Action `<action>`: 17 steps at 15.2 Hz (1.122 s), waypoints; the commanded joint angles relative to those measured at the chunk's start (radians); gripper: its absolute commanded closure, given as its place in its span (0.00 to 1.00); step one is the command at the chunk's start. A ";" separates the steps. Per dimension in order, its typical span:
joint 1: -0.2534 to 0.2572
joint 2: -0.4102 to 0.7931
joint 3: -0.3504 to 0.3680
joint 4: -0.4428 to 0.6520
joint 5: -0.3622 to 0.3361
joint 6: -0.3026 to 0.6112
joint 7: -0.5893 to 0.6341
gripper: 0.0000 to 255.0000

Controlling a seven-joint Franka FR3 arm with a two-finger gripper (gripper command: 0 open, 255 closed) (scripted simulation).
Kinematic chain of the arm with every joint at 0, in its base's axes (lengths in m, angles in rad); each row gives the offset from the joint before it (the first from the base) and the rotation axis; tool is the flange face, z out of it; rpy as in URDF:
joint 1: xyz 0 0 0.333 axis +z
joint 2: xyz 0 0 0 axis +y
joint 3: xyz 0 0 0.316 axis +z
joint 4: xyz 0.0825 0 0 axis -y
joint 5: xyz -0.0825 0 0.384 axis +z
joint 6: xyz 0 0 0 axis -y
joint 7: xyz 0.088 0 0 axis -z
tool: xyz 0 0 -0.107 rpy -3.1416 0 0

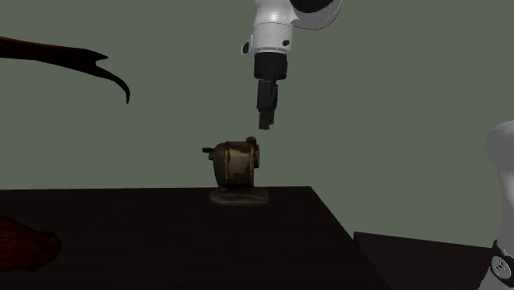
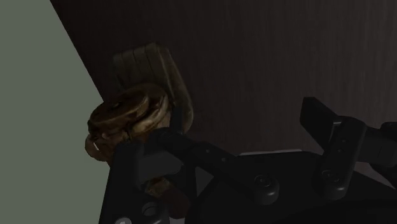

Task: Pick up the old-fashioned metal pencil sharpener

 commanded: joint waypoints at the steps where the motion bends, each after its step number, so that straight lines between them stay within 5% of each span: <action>1: -0.008 0.083 -0.010 0.069 -0.002 0.011 -0.007 0.00; 10: -0.043 0.444 -0.041 0.434 0.006 -0.007 -0.029 0.00; 17: -0.080 0.757 -0.055 0.836 0.024 -0.106 -0.046 0.00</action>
